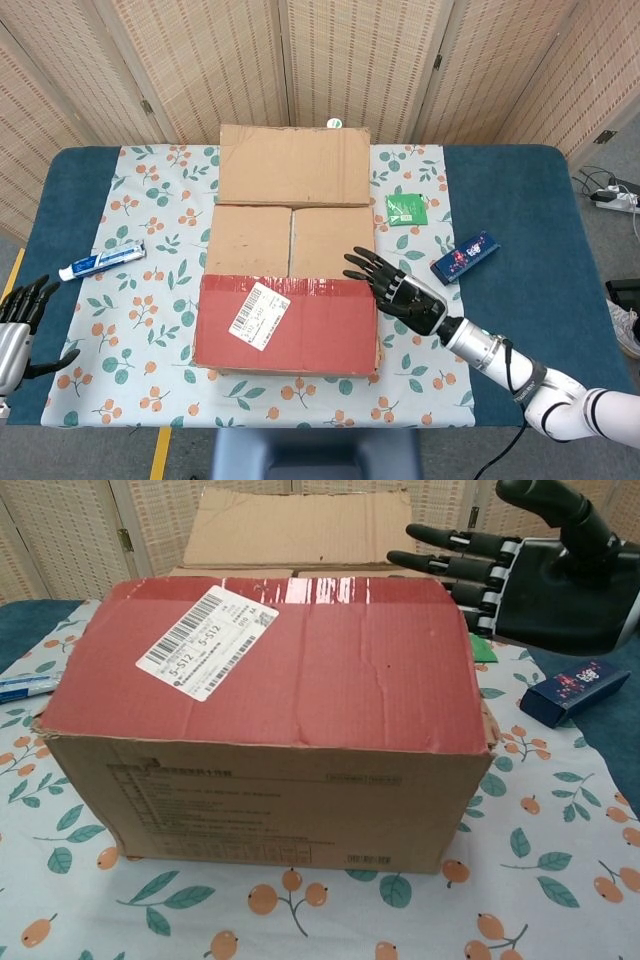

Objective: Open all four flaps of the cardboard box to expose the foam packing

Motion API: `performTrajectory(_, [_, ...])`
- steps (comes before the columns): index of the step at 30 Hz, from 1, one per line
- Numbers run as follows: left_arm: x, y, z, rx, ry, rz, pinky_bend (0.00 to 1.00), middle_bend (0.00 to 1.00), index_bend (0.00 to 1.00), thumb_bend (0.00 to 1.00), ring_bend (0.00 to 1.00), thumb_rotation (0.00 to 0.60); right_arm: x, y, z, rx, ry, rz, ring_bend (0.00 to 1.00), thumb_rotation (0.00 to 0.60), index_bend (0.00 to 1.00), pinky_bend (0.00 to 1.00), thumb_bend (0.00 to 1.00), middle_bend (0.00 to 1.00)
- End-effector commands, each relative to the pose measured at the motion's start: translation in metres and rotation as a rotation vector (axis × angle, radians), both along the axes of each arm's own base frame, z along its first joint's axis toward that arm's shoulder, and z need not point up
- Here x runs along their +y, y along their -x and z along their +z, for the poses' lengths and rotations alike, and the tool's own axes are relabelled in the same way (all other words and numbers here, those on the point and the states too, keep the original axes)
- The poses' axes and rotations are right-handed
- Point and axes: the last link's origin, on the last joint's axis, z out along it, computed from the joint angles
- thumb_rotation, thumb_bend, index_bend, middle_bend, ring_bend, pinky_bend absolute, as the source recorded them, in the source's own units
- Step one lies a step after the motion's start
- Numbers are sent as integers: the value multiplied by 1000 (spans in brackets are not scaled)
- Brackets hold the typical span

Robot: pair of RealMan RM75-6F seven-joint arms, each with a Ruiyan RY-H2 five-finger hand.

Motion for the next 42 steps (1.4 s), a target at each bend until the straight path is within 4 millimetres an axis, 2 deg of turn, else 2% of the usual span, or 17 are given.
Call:
performTrajectory(1, [0, -1, 0, 2, -1, -2, 0, 0, 0, 210, 0, 600, 3, -2, 2, -6, 2, 15, 21, 600, 0, 46, 253, 0])
performTrajectory(15, [-1, -5, -2, 16, -4, -19, 0, 0, 0, 211, 0, 600, 37, -23, 26, -26, 44, 140, 12, 600, 0, 20, 253, 0])
performTrajectory(21, [0, -6, -3, 26, -10, -24, 0, 0, 0, 211, 0, 600, 53, -33, 36, 22, 62, 185, 12, 600, 0, 21, 253, 0])
performTrajectory(42, [0, -9, -7, 40, -4, -29, 0, 0, 0, 211, 0, 600, 95, -34, 56, 27, 112, 260, 7, 600, 0, 2, 253, 0])
